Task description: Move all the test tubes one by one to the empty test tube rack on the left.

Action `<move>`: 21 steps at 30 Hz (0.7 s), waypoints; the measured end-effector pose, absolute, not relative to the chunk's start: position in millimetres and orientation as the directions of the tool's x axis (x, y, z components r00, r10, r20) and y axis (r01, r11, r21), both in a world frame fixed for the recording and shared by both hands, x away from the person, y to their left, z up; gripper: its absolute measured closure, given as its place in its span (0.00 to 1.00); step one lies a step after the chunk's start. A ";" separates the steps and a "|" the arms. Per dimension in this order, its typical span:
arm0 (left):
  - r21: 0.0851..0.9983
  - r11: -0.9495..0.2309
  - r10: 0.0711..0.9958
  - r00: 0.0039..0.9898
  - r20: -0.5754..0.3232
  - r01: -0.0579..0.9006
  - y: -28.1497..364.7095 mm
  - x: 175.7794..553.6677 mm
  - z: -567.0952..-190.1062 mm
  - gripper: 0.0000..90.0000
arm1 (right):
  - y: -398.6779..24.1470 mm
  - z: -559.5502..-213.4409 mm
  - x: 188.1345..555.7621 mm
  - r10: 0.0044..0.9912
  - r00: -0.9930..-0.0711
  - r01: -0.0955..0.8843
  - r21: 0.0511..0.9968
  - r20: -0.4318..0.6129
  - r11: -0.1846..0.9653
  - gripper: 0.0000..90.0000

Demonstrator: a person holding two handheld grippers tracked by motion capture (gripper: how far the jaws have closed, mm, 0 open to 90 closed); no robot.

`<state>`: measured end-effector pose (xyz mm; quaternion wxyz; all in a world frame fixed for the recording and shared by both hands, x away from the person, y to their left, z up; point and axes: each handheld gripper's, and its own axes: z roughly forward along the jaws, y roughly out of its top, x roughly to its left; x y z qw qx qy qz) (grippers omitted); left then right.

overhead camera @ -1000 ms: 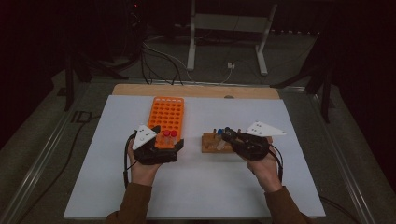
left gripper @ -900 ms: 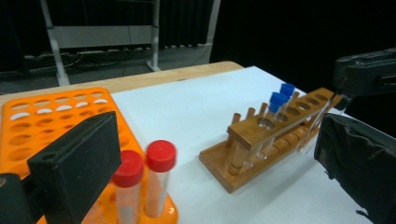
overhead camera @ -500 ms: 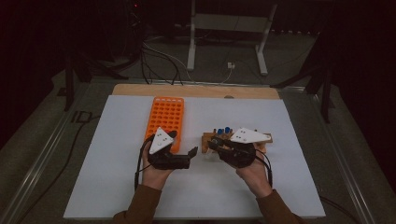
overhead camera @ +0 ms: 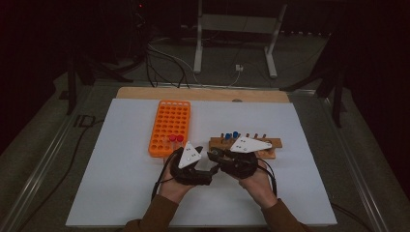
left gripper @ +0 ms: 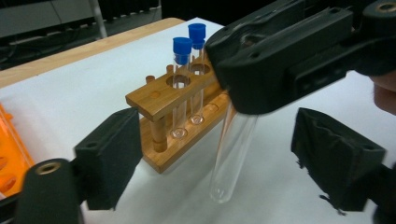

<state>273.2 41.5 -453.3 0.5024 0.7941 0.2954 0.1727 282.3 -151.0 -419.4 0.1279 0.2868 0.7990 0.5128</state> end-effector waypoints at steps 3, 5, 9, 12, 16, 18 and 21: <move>0.903 -0.326 0.632 0.775 -0.012 0.280 41.1 271.5 -453.2 0.41 | -149.7 -420.1 281.6 0.585 -0.806 0.327 0.891 0.090 0.314 0.84; 0.905 -0.326 0.625 0.781 -0.012 0.275 41.8 270.9 -452.9 0.53 | -149.8 -419.9 281.6 0.584 -0.807 0.327 0.891 0.090 0.314 0.84; 0.904 -0.330 0.611 0.791 -0.015 0.272 43.0 271.0 -452.8 0.68 | -150.5 -419.7 281.8 0.581 -0.808 0.333 0.890 0.098 0.312 0.84; 0.904 -0.330 0.603 0.798 -0.019 0.271 43.0 271.0 -452.9 0.74 | -150.1 -420.3 282.0 0.577 -0.810 0.338 0.888 0.105 0.312 0.84; 0.905 -0.333 0.589 0.808 -0.021 0.266 43.4 270.9 -453.1 0.83 | -150.3 -421.1 282.5 0.573 -0.813 0.337 0.887 0.105 0.315 0.84; 0.904 -0.338 0.589 0.808 -0.015 0.263 42.7 270.3 -453.2 0.84 | -150.3 -421.3 282.8 0.571 -0.814 0.338 0.887 0.108 0.315 0.84; 0.903 -0.340 0.588 0.808 -0.014 0.263 43.8 270.8 -453.1 0.85 | -151.3 -420.7 282.9 0.569 -0.815 0.338 0.889 0.113 0.308 0.80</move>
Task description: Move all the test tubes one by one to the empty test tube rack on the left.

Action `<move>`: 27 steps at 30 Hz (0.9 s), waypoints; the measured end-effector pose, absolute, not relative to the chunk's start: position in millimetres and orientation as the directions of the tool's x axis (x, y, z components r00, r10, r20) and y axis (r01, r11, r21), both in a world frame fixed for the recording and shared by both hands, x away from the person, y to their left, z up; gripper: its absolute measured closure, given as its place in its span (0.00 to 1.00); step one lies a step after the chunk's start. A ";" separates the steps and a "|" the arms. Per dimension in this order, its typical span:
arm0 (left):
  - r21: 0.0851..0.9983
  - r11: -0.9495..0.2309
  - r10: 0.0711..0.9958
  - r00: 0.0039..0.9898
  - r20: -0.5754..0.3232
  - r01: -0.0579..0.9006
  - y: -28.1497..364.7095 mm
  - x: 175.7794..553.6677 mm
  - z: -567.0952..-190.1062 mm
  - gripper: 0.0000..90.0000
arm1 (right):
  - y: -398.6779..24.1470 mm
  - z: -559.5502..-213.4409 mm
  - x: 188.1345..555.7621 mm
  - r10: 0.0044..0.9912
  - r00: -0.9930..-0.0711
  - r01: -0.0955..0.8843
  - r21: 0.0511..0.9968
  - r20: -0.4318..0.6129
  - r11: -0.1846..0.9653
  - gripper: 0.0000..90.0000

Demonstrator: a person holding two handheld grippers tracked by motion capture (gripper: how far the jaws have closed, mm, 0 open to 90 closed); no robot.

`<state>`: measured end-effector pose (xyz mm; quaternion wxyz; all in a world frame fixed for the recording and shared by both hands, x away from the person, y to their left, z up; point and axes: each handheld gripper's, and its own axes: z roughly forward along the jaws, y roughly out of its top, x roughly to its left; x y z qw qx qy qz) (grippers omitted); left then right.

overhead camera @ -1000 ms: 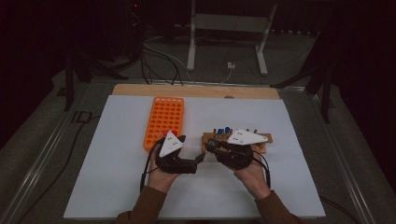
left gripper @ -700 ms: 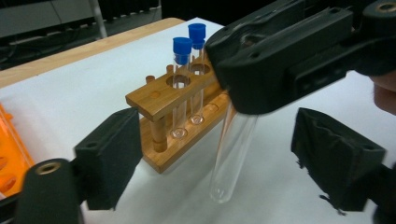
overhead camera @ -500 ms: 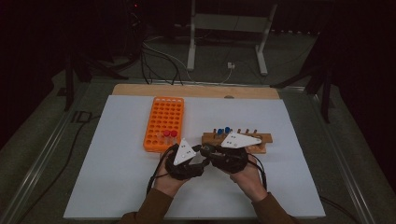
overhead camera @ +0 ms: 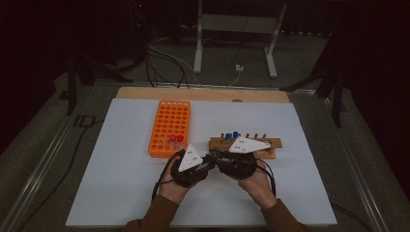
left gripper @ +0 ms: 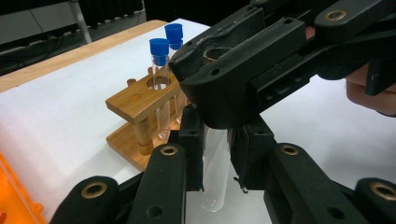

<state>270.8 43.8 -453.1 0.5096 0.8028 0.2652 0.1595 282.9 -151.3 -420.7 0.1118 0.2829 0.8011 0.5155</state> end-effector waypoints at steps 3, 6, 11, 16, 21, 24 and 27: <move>0.903 -0.339 0.592 0.806 -0.015 0.266 44.7 271.4 -453.1 0.85 | -155.0 -418.2 283.9 0.562 -0.817 0.336 0.899 0.131 0.280 0.70; 0.902 -0.338 0.599 0.801 -0.014 0.268 46.0 272.2 -453.1 0.85 | -160.3 -415.8 285.2 0.556 -0.818 0.333 0.910 0.148 0.248 0.58; 0.905 -0.325 0.613 0.790 -0.019 0.274 50.6 273.9 -452.4 0.85 | -165.3 -413.8 287.8 0.584 -0.798 0.338 0.913 0.148 0.230 0.38; 0.909 -0.312 0.624 0.781 -0.025 0.278 55.9 275.7 -451.1 0.85 | -170.6 -413.6 290.5 0.619 -0.772 0.342 0.914 0.141 0.219 0.21; 0.911 -0.304 0.633 0.774 -0.026 0.279 59.8 276.5 -449.4 0.85 | -176.5 -413.1 293.4 0.637 -0.756 0.354 0.912 0.149 0.207 0.14; 0.912 -0.298 0.638 0.770 -0.029 0.281 62.2 277.1 -448.6 0.85 | -180.1 -412.7 294.9 0.649 -0.746 0.359 0.911 0.148 0.204 0.09; 0.913 -0.294 0.642 0.766 -0.030 0.282 64.3 277.9 -448.0 0.85 | -184.5 -412.4 296.3 0.656 -0.739 0.364 0.910 0.152 0.199 0.04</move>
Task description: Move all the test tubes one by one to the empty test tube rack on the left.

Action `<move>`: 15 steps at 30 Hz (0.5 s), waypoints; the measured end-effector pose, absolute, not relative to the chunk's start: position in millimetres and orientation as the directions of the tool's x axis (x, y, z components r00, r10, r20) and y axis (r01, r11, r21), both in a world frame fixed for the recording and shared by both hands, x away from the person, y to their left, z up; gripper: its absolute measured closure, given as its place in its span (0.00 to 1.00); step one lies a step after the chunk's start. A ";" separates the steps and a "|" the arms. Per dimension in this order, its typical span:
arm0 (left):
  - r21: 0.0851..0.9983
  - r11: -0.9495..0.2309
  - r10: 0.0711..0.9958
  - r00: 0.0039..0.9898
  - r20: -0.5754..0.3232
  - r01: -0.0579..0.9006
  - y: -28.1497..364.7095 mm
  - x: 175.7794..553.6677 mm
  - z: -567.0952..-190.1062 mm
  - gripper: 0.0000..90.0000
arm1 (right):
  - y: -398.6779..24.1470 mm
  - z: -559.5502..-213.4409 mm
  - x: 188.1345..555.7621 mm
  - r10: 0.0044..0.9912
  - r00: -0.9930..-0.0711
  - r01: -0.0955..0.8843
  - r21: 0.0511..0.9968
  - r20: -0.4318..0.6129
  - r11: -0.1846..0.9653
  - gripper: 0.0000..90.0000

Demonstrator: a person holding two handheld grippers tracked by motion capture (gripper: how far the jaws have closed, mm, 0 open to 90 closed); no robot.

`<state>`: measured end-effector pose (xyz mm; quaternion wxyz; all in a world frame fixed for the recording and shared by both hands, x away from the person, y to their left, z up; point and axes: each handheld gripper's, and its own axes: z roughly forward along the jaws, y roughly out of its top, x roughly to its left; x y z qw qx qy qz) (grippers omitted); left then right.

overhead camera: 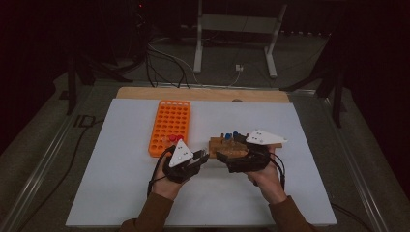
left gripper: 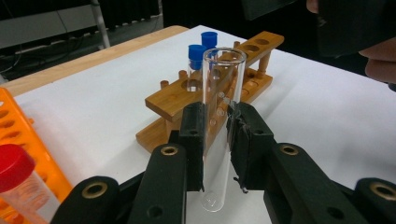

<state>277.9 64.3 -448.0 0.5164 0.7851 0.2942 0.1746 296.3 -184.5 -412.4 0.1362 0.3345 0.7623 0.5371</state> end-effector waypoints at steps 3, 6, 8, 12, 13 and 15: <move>0.914 -0.290 0.646 0.763 -0.031 0.283 66.5 278.6 -447.4 0.85 | -187.9 -411.7 296.8 0.672 -0.725 0.368 0.910 0.151 0.192 0.02; 0.915 -0.286 0.649 0.760 -0.032 0.284 68.6 279.1 -446.6 0.85 | -190.1 -411.3 296.4 0.685 -0.716 0.360 0.911 0.132 0.200 0.01; 0.915 -0.285 0.651 0.759 -0.035 0.286 70.3 279.5 -445.9 0.85 | -191.8 -411.1 296.5 0.690 -0.711 0.361 0.912 0.135 0.194 0.01; 0.918 -0.277 0.659 0.751 -0.034 0.284 74.8 280.4 -443.8 0.85 | -196.2 -410.6 297.1 0.699 -0.701 0.368 0.911 0.142 0.184 0.00; 0.919 -0.274 0.662 0.749 -0.034 0.283 76.0 280.6 -443.1 0.85 | -197.6 -410.3 297.4 0.700 -0.700 0.366 0.913 0.141 0.182 0.00; 0.920 -0.269 0.666 0.745 -0.035 0.283 78.5 281.0 -441.6 0.85 | -200.1 -409.6 297.6 0.704 -0.696 0.366 0.914 0.144 0.175 0.00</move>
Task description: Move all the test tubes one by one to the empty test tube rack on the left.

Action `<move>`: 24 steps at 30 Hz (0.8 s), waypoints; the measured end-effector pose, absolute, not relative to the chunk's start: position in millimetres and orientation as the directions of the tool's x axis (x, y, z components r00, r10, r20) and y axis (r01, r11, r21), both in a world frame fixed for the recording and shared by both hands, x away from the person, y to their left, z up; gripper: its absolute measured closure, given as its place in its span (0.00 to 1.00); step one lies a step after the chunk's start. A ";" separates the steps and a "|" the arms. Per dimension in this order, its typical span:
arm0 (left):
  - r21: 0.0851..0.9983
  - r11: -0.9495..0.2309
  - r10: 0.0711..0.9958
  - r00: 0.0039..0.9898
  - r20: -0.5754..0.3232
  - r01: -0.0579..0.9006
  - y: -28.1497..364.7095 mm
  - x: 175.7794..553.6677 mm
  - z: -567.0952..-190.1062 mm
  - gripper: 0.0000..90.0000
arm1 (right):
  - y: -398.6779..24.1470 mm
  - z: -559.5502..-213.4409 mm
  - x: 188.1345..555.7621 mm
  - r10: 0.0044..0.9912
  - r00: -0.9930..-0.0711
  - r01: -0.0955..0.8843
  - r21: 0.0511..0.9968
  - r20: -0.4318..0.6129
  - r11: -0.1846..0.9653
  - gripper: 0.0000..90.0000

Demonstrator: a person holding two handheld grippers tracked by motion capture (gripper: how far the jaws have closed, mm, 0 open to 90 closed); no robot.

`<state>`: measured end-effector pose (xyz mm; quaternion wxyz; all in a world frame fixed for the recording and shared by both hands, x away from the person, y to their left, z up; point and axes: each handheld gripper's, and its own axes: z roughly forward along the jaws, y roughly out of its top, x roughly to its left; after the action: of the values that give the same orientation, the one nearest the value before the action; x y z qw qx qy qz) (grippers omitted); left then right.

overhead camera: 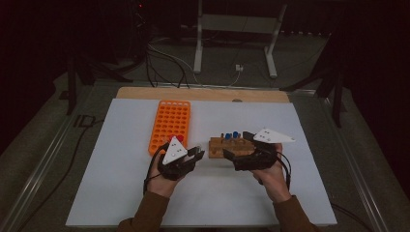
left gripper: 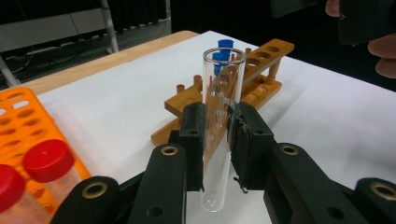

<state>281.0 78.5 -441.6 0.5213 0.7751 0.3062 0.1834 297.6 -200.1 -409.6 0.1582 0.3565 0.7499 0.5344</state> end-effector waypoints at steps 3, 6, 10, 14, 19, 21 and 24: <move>0.923 -0.260 0.674 0.738 -0.037 0.284 82.3 281.6 -439.7 0.85 | -203.3 -408.4 297.6 0.707 -0.691 0.366 0.916 0.148 0.166 0.00; 0.925 -0.254 0.682 0.731 -0.036 0.283 86.6 282.6 -438.2 0.85 | -205.9 -407.6 297.8 0.711 -0.687 0.365 0.917 0.150 0.160 0.00; 0.928 -0.240 0.693 0.719 -0.042 0.285 92.1 283.6 -436.4 0.85 | -208.8 -407.0 298.3 0.714 -0.683 0.364 0.918 0.151 0.154 0.00; 0.931 -0.228 0.705 0.708 -0.043 0.285 98.0 284.6 -434.1 0.85 | -211.1 -406.5 298.6 0.718 -0.678 0.367 0.918 0.154 0.150 0.00; 0.935 -0.213 0.720 0.693 -0.047 0.284 105.4 285.8 -431.9 0.85 | -212.8 -405.9 298.6 0.720 -0.677 0.364 0.920 0.152 0.147 0.00; 0.936 -0.206 0.726 0.686 -0.049 0.285 107.7 286.1 -431.3 0.85 | -213.1 -405.9 298.7 0.721 -0.676 0.366 0.919 0.154 0.147 0.00; 0.937 -0.201 0.733 0.678 -0.048 0.284 111.7 287.0 -430.5 0.85 | -213.8 -405.6 298.7 0.722 -0.675 0.364 0.920 0.153 0.145 0.00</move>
<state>287.0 111.7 -430.5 0.5320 0.7457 0.3412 0.2109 298.7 -213.8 -405.6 0.1655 0.3677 0.7384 0.5405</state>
